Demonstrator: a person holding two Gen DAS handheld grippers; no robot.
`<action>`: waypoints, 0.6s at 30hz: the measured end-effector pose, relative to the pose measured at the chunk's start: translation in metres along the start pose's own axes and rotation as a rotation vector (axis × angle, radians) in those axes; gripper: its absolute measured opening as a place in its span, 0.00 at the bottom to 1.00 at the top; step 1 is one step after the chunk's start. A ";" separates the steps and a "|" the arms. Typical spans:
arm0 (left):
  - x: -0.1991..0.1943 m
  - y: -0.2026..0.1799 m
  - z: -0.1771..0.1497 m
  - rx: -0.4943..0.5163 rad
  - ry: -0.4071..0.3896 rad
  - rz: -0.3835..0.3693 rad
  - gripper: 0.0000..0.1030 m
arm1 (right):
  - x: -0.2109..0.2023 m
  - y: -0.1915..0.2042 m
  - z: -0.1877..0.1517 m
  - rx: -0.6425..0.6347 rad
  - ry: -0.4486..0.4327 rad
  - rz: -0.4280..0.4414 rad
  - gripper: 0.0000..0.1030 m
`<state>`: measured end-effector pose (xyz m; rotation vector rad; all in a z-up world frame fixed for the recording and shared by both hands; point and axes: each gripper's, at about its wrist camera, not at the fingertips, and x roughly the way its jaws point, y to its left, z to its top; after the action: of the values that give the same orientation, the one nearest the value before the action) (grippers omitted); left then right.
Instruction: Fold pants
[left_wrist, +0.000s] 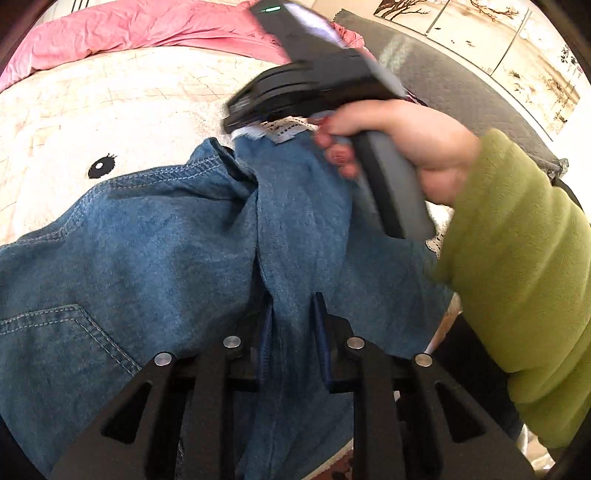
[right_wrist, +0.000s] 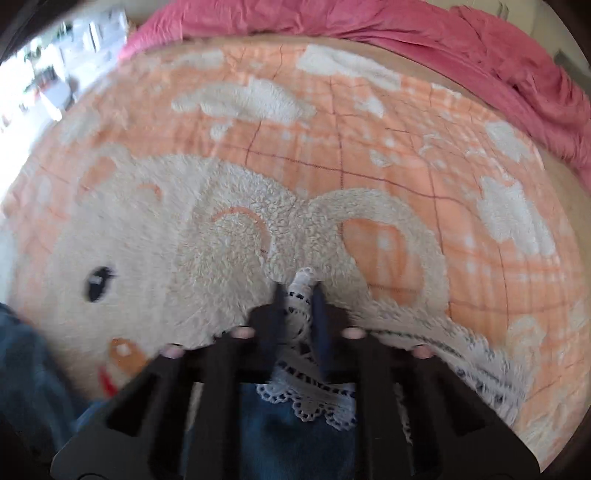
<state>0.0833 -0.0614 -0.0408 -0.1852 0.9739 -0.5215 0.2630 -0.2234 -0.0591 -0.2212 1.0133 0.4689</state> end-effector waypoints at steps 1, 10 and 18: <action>0.002 0.000 0.002 0.009 -0.003 0.010 0.20 | -0.011 -0.007 -0.004 0.024 -0.021 0.010 0.05; 0.017 -0.022 0.012 0.091 -0.053 0.058 0.29 | -0.135 -0.072 -0.072 0.266 -0.239 0.110 0.05; 0.000 -0.039 0.002 0.204 -0.031 -0.043 0.03 | -0.193 -0.112 -0.151 0.417 -0.267 0.131 0.05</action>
<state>0.0721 -0.0952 -0.0250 -0.0313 0.8817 -0.6522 0.1159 -0.4335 0.0232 0.2760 0.8436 0.3830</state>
